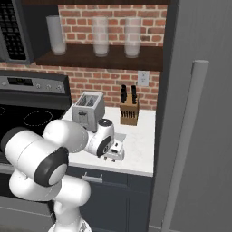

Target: Put the lemon wedge and bell pepper in the pot. Retrieve the spatula and lightly stir the vegetables in the pot.

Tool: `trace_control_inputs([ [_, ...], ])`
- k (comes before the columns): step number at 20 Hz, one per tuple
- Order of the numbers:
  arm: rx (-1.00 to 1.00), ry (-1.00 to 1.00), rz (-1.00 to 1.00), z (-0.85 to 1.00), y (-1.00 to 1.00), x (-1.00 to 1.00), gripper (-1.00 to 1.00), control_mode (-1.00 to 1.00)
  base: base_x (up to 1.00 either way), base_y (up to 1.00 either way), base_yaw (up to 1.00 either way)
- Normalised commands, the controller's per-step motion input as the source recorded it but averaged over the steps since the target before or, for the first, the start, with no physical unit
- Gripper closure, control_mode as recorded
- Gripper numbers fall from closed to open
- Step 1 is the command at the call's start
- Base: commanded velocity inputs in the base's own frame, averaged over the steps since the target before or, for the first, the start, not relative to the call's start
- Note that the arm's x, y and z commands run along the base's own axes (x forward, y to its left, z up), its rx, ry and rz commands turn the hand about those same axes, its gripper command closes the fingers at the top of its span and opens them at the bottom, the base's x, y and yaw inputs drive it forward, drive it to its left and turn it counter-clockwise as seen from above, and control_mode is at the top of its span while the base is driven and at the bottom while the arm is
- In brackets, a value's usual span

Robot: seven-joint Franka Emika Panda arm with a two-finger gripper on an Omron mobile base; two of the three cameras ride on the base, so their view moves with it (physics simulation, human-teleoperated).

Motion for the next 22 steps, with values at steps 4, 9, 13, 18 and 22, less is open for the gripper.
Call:
trace_control_inputs([
  [4,0.0,0.0,0.0,-0.11,0.0,0.0,1.0,-1.0,0.0,0.0,0.0],
  [9,0.0,0.0,0.0,-0.01,0.0,0.0,1.0,-1.0,0.0,0.0,0.0],
  [13,0.0,0.0,0.0,0.0,0.0,0.0,1.0,-1.0,0.0,0.0,0.0],
  [18,0.01,0.0,0.0,0.0,0.0,0.0,1.0,-1.0,0.0,0.0,0.0],
  [22,0.05,-0.1,0.0,0.32,0.0,-0.2,1.0,-1.0,0.0,0.0,0.0],
])
